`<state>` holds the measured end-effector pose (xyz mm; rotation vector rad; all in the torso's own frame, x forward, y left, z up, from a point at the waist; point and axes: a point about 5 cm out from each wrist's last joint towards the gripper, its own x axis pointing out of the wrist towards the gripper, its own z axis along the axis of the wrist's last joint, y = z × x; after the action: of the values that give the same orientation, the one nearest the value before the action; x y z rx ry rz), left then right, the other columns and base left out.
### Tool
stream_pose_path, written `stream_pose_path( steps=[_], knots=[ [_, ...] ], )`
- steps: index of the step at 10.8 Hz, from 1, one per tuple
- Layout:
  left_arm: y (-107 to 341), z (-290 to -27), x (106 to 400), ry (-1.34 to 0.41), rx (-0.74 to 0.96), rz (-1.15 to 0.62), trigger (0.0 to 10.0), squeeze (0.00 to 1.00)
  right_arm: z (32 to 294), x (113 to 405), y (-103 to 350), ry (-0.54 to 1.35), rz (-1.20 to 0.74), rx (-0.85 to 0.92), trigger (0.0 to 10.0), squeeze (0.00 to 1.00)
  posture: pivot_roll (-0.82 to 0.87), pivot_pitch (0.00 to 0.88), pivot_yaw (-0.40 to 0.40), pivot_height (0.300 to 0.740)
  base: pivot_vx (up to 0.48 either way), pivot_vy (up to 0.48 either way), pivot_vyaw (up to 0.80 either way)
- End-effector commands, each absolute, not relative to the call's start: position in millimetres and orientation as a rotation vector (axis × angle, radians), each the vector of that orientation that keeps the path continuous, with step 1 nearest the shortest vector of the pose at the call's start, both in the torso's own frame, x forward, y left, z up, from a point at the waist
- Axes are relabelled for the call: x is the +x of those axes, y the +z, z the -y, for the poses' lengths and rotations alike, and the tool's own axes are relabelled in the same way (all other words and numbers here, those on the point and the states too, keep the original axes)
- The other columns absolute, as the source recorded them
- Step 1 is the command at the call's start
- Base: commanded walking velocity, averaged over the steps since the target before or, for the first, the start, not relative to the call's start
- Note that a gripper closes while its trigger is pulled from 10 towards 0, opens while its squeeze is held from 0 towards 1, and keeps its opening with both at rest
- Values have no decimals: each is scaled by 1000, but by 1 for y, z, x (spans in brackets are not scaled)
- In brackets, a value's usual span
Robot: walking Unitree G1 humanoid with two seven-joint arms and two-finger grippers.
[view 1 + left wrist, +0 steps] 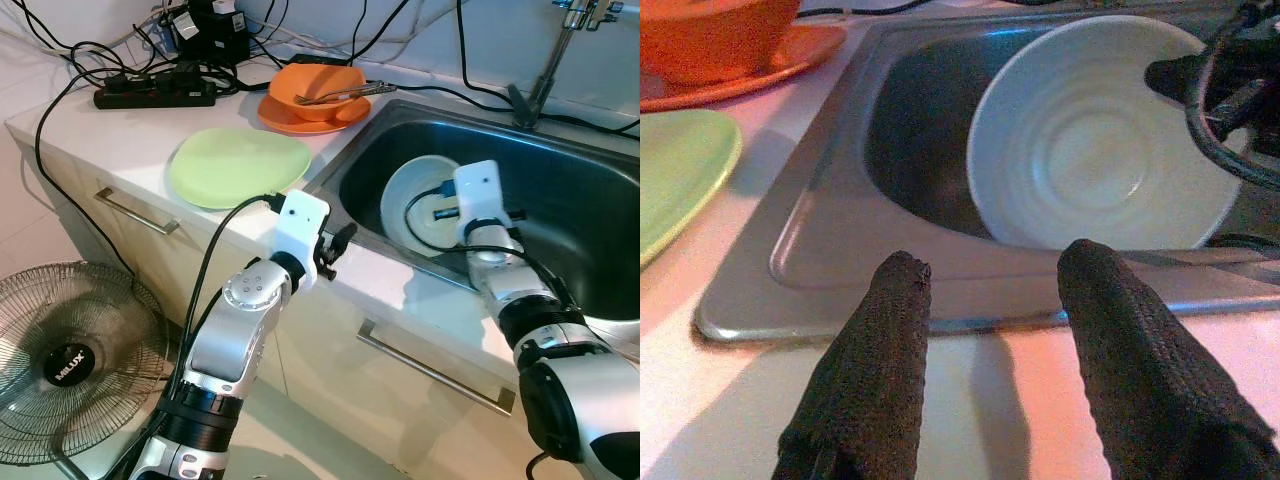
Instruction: Kitchen organization
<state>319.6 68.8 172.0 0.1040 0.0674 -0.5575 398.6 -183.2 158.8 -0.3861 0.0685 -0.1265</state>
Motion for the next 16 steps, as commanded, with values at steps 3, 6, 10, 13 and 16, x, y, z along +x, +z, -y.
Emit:
stream_pose_path(
  steps=[3, 6, 10, 13, 16],
  knots=[
    [172, -66, 314, -580, 99, -76, 10000, 0, 174, 402, 165, -65, -50, -385, 10000, 659, 200, 60, 6, 740, 0, 0, 0],
    [172, -66, 313, -583, 98, -81, 10000, 0, 171, 401, 161, -46, -62, -404, 10000, 0, 201, 63, 5, 740, 0, 0, 0],
    [178, -69, 317, -545, 134, -22, 10000, 0, 155, 402, 171, 51, 39, -339, 10000, 0, 197, 67, 5, 740, 0, 0, 0],
    [197, -82, 328, -409, 315, 151, 10000, 0, 130, 394, 197, 173, 239, -91, 10000, 0, 186, 69, 6, 740, 0, 0, 0],
    [189, -100, 334, -314, 723, 169, 10000, 0, 119, 373, 186, 206, 262, 42, 10000, 0, 179, 69, 9, 740, 0, 0, 0]
  ],
)
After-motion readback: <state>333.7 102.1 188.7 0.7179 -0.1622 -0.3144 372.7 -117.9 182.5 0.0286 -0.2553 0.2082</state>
